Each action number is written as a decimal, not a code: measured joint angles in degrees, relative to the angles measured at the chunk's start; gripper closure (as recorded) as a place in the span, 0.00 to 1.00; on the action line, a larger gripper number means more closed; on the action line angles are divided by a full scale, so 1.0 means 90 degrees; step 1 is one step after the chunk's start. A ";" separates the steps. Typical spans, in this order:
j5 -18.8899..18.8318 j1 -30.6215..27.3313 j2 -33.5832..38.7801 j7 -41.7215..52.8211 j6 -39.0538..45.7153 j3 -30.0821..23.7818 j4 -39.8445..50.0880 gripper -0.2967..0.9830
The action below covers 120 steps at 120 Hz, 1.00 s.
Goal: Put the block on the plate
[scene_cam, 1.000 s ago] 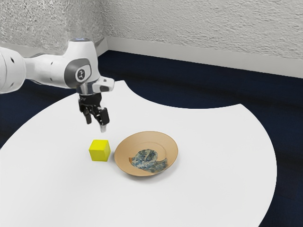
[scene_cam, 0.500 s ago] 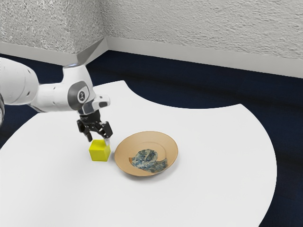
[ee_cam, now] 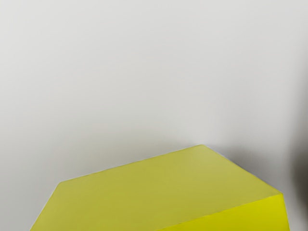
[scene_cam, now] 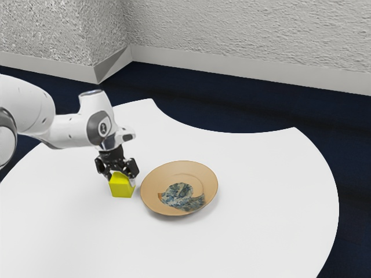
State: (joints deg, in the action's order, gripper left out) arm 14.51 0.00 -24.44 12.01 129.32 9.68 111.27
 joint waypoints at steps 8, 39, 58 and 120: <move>-0.0007 -0.0024 -0.0064 -0.0018 0.0010 -0.0007 -0.0020 0.25; -0.0056 -0.0039 -0.0107 -0.0063 0.0030 -0.0011 -0.0068 0.35; -0.0075 -0.0031 0.0011 -0.0084 0.0031 -0.0033 -0.0062 0.41; -0.0129 0.1120 0.0741 -0.0137 0.0098 -0.0332 -0.0079 0.43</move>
State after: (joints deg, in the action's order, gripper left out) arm 13.35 10.08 -17.77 10.77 130.20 6.69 110.56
